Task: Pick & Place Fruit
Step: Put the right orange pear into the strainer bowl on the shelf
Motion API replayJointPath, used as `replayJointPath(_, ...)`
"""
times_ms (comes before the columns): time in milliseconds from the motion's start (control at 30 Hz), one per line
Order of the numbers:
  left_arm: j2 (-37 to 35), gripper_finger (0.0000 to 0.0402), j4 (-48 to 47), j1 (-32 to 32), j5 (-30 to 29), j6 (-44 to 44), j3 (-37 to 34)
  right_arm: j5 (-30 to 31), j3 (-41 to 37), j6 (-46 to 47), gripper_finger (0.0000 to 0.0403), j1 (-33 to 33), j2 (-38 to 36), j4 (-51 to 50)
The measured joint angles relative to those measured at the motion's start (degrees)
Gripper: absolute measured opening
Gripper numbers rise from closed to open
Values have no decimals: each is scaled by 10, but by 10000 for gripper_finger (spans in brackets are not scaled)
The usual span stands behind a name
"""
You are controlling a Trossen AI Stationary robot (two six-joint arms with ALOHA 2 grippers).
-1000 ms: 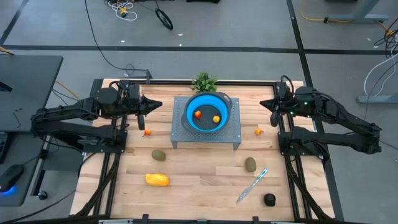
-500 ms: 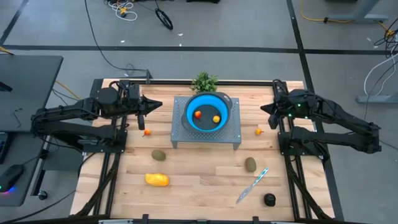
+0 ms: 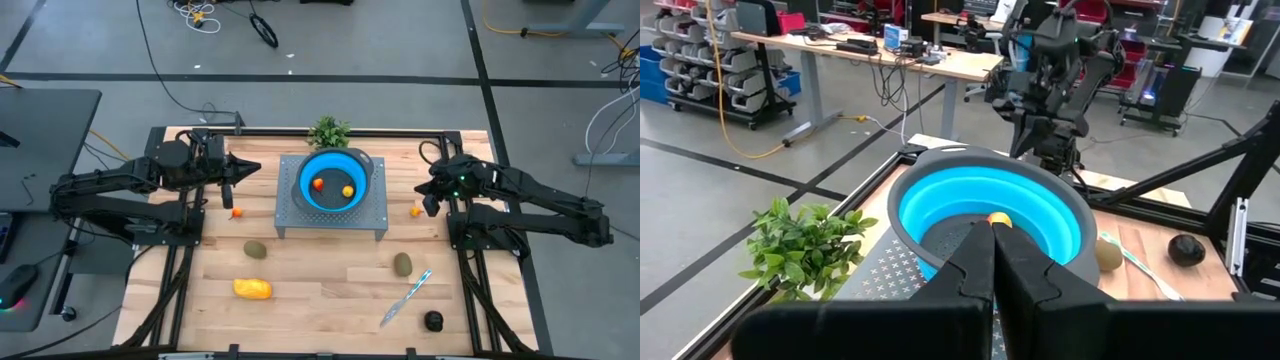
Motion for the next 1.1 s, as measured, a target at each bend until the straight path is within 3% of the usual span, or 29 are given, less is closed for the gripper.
replayJointPath(700, 0, 2, 0, 0, -10, 2, 0, 9, -23, 8, 12, 0, 36, 8)
replayJointPath(867, 0, 2, 0, 0, -10, 2, 0, 10, -23, 13, 55, 0, 55, 8)
replayJointPath(1100, 0, 2, 0, 0, -10, -1, 0, 40, -23, 38, 159, 0, 86, 10)
